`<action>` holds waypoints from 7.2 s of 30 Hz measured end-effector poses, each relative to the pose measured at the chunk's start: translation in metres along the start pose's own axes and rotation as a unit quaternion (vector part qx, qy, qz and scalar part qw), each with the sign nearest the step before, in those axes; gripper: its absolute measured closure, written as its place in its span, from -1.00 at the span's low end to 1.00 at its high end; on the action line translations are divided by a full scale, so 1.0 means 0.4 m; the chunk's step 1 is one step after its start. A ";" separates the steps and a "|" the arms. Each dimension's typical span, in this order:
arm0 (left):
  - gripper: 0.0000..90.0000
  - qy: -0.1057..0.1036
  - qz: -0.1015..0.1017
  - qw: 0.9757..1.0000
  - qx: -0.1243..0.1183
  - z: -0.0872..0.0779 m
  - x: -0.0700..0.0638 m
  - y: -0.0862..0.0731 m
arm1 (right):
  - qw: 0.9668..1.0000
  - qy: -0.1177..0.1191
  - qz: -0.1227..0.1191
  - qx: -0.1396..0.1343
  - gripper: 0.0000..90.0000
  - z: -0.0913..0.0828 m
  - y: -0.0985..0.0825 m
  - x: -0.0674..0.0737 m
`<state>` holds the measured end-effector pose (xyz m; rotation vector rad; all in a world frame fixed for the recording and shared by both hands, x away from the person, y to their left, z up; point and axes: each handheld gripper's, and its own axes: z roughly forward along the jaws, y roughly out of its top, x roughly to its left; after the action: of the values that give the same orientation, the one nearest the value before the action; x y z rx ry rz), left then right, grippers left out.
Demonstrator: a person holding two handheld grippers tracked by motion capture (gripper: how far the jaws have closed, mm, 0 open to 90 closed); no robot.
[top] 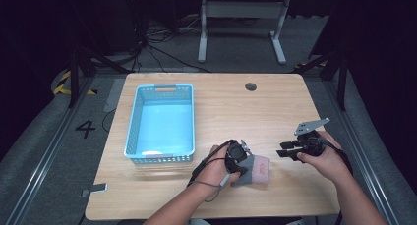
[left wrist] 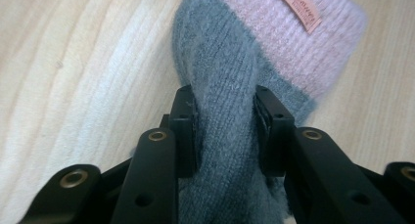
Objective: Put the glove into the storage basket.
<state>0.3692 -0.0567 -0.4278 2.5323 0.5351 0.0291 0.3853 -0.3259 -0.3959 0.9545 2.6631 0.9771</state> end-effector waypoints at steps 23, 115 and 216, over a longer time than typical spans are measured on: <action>0.49 0.028 -0.012 0.999 -0.042 -0.188 0.054 0.002 | 1.000 0.006 0.004 0.004 0.38 0.028 0.029 -0.033; 0.47 0.119 -0.112 0.986 -0.012 -0.375 0.590 -0.217 | 0.999 -0.010 0.031 0.025 0.27 0.054 -0.035 -0.048; -0.26 0.030 -0.013 0.997 -0.070 -0.296 0.070 -0.270 | 1.000 0.008 -0.010 0.028 0.18 0.079 0.000 -0.024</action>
<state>0.3401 0.0977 -0.3854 2.3943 0.5687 0.1284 0.4036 -0.3150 -0.4212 0.9323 2.7223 0.9132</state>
